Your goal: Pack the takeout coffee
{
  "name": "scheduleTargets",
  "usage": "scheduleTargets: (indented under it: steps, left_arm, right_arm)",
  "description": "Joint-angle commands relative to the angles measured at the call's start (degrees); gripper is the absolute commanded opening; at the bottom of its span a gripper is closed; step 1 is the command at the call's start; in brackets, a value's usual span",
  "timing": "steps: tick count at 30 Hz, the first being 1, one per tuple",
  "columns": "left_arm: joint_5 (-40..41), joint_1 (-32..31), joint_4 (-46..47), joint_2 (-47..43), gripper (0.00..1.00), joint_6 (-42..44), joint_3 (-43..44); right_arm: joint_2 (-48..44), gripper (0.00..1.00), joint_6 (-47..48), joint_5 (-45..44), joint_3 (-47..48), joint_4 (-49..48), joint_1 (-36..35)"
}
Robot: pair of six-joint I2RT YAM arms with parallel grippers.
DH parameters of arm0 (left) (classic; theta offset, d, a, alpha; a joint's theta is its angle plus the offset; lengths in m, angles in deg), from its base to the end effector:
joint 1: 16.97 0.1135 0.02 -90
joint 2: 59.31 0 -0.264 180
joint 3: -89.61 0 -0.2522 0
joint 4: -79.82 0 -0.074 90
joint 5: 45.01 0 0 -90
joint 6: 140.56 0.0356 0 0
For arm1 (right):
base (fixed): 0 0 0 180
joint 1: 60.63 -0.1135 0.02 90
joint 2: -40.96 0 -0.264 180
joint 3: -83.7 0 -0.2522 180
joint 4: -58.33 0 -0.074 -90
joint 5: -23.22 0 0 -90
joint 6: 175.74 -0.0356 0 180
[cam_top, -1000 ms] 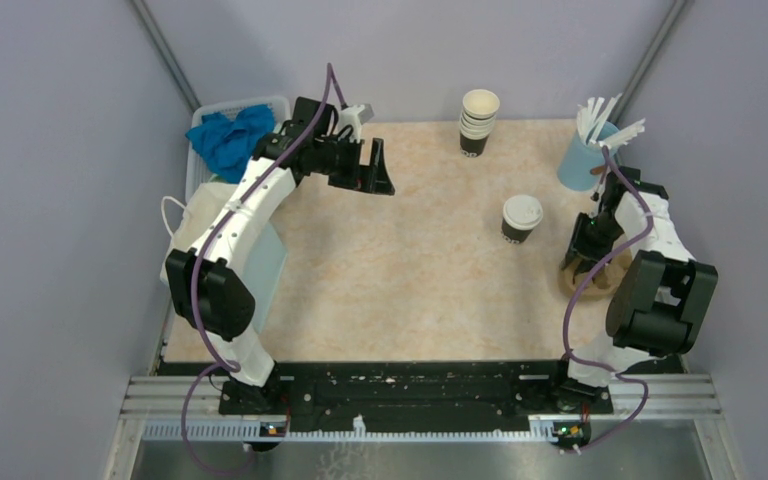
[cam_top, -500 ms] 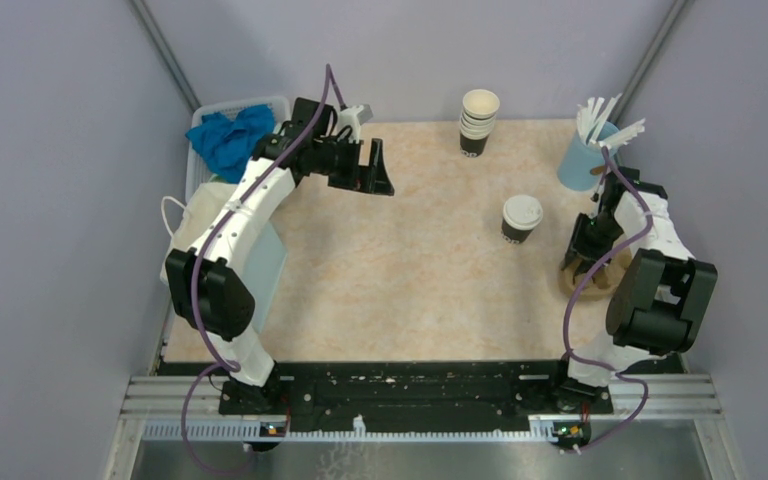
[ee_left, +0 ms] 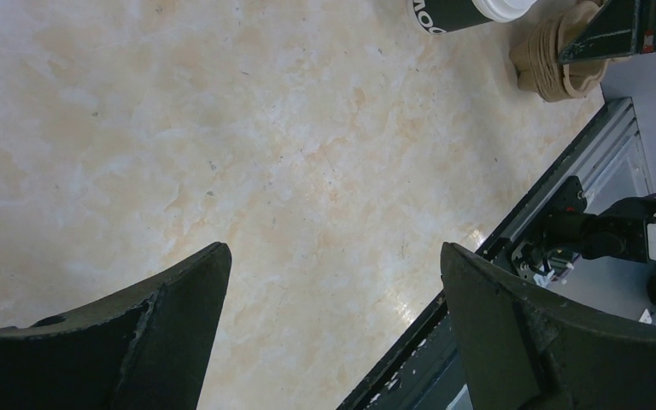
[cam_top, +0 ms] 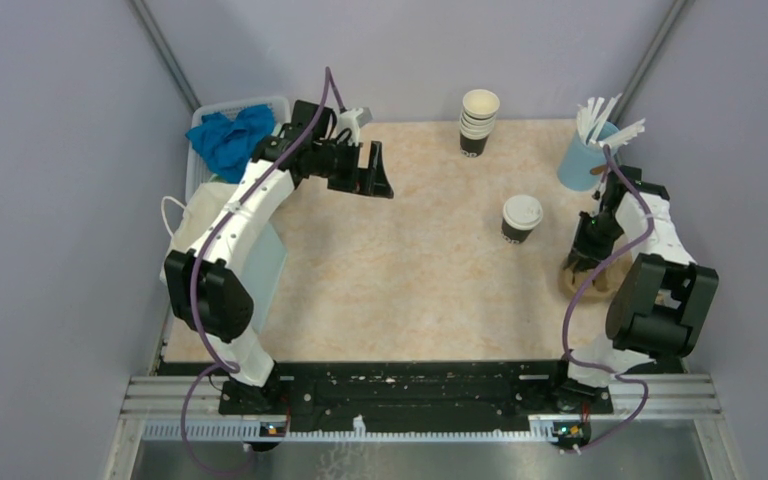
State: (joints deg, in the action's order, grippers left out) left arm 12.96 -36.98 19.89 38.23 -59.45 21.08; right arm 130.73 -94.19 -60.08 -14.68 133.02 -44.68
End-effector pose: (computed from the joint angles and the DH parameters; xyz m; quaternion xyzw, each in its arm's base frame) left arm 0.3429 -0.1450 0.3610 0.1892 0.8770 -0.3376 0.2848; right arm 0.2725 -0.0736 0.2332 0.2070 0.9746 0.0541 0.0660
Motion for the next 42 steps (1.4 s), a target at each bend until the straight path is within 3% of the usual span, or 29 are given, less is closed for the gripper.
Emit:
scheduleTargets:
  steps: [1, 11, 26, 40, 42]
  left_arm:
    - [-1.06, 0.24, 2.77, -3.26, 0.98, 0.17, -0.56]
    - [-1.1, 0.23, 3.04, -5.48, 0.98, 0.18, -2.46]
    - [-1.45, 0.19, 3.77, -8.63, 0.98, -0.21, -4.94]
    - [-1.29, 0.15, 3.43, -7.84, 0.98, -0.26, -3.81]
    - [-1.19, 0.22, 3.32, -7.75, 0.98, -0.26, -3.8]
  right_arm:
    - [-4.14, 0.1, -0.38, -1.27, 0.4, 0.41, 0.27]
    - [-7.4, 0.0, -1.61, -5.56, 1.6, 1.8, 0.27]
    - [-14.39, 0.0, -4.48, -12.32, 6.37, 5.04, 0.15]
    - [-8.84, 0.0, -6.24, -7.26, 5.88, 2.58, -1.44]
    - [-8.87, 0.15, -6.82, -9.09, 5.87, 3.66, -1.44]
